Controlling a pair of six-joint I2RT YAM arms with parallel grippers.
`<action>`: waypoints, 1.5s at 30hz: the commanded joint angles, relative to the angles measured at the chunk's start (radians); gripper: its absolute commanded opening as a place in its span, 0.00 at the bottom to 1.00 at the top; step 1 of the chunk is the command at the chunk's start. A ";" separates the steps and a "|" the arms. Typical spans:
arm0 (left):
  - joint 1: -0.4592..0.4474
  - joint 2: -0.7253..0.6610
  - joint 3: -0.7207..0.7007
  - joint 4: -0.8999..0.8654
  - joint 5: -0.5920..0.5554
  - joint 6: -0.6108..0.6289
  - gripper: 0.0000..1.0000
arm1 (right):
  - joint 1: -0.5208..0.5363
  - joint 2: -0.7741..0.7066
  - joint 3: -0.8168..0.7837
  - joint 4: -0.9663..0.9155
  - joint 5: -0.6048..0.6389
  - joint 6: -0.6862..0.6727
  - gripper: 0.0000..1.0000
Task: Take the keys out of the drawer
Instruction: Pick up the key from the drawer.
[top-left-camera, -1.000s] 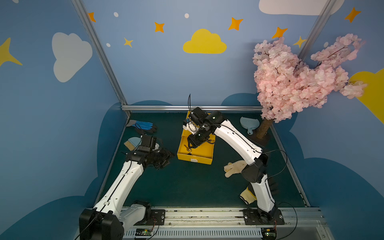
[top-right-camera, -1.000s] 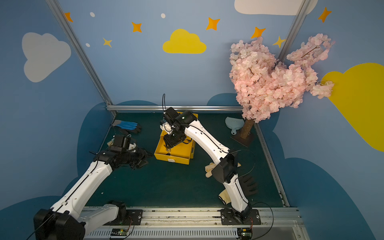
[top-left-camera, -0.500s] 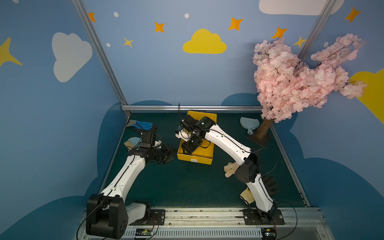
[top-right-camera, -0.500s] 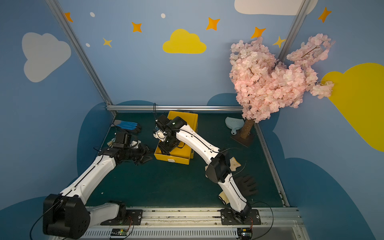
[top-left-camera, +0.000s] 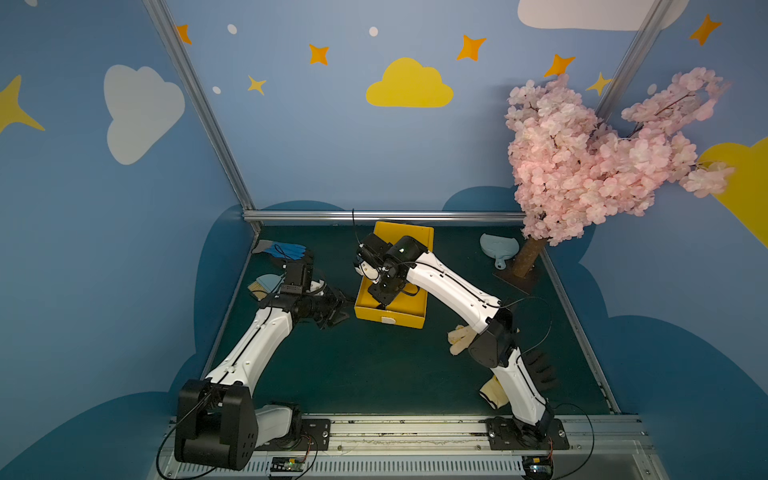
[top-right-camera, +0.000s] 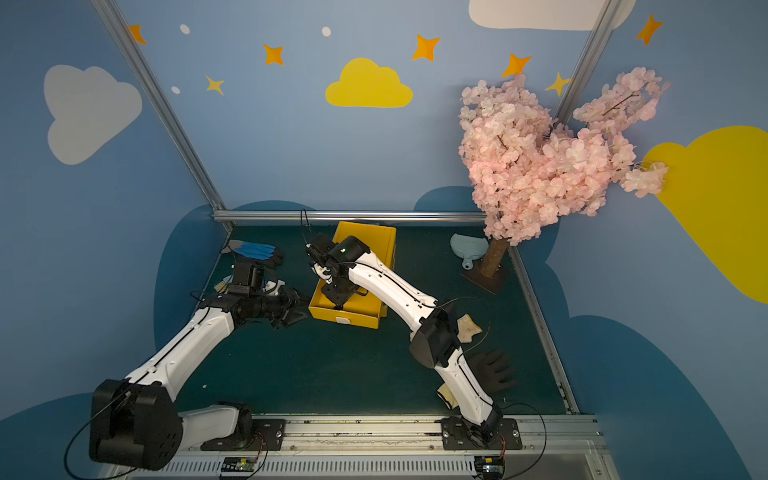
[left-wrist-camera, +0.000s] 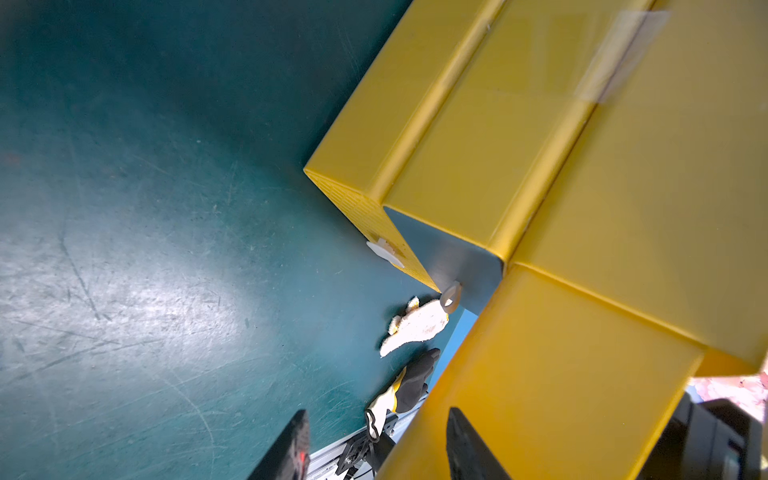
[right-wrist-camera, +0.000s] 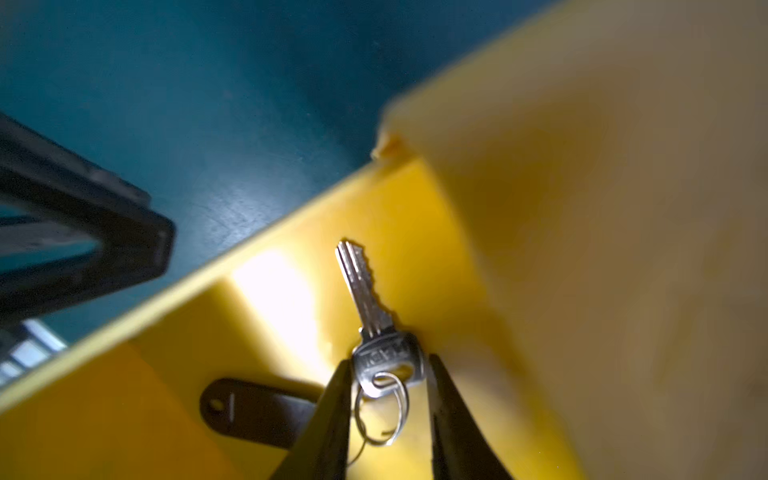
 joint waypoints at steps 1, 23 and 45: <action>0.008 -0.002 -0.021 -0.001 0.026 0.020 0.53 | -0.018 0.023 0.013 -0.023 0.101 0.002 0.27; 0.014 -0.028 0.014 0.003 -0.041 0.012 0.54 | -0.017 -0.038 0.054 -0.027 0.104 -0.002 0.00; 0.000 -0.101 0.119 0.080 -0.277 0.021 0.54 | -0.018 -0.292 -0.024 -0.001 -0.008 0.044 0.00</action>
